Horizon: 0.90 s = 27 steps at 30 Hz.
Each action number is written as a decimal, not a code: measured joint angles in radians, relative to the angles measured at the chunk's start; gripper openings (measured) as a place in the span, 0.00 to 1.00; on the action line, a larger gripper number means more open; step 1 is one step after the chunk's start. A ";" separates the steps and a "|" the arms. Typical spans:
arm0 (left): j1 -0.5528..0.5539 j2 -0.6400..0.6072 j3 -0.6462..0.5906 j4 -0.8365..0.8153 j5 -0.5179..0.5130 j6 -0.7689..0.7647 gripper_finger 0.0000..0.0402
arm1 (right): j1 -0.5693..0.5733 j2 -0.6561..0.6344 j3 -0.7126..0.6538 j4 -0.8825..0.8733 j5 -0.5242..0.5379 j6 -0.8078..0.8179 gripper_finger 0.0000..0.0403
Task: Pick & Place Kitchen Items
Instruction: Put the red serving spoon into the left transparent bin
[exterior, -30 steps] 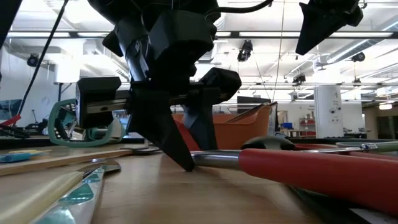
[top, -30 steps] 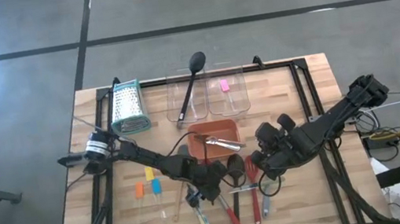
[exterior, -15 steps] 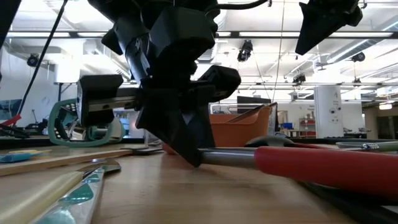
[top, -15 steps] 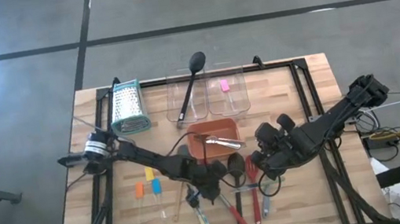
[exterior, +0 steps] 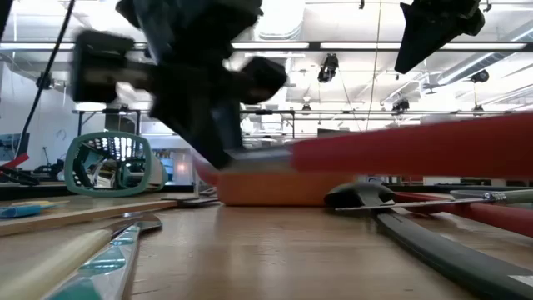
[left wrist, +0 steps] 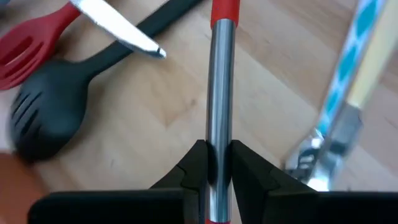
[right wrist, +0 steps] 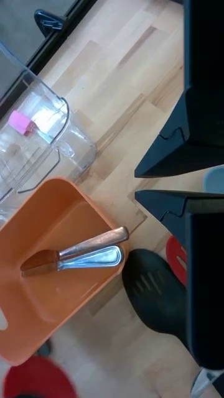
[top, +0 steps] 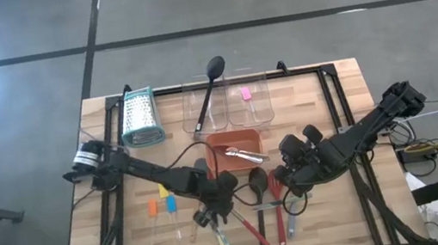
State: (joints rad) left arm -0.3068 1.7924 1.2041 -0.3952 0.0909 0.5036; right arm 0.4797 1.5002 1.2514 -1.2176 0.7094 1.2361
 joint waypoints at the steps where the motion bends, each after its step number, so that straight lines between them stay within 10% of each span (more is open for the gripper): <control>1: -0.005 -0.019 0.000 -0.029 -0.027 0.003 0.13 | 0.000 0.000 0.000 0.002 0.000 0.000 0.10; 17: -0.081 -0.391 0.001 -0.323 -0.782 0.133 0.12 | 0.000 0.000 0.016 0.067 0.000 -0.037 0.10; 27: -0.085 -0.531 -0.066 -0.269 -0.868 0.337 0.12 | 0.000 0.001 -0.004 0.331 0.037 -0.241 0.10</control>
State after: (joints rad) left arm -0.3920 1.2617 1.1382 -0.6646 -0.7771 0.8404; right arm 0.4797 1.5013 1.2476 -0.8864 0.7465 0.9951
